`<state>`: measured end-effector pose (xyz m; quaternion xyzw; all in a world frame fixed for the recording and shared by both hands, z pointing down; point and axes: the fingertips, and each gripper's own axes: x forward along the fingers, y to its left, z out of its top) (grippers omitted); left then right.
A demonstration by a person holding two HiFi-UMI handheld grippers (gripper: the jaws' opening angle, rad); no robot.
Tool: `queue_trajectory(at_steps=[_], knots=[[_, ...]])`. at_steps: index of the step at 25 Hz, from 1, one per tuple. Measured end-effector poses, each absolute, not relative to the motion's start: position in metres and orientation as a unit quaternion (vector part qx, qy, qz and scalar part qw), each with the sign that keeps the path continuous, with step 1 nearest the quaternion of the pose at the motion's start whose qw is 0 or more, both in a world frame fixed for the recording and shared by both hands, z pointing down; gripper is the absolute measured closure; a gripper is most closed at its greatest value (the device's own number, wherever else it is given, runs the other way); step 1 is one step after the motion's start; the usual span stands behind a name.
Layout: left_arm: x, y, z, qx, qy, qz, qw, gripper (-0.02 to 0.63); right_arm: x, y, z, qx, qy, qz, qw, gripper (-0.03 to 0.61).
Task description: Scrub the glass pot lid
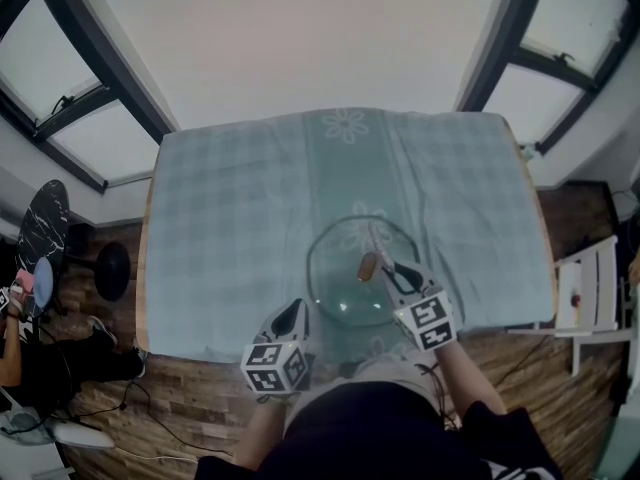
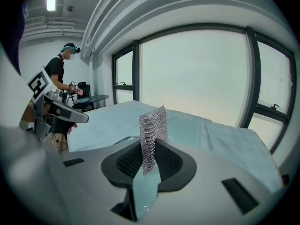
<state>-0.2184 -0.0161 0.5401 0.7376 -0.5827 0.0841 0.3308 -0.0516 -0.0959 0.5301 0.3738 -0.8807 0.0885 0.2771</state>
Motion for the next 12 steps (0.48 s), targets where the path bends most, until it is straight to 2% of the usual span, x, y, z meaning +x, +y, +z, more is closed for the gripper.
queue_trajectory(at_steps=[12], knots=[[-0.209,-0.014,0.555,0.730,-0.592,0.080,0.331,0.612,-0.019,-0.126,0.572,0.389,-0.859,0.072,0.325,0.506]])
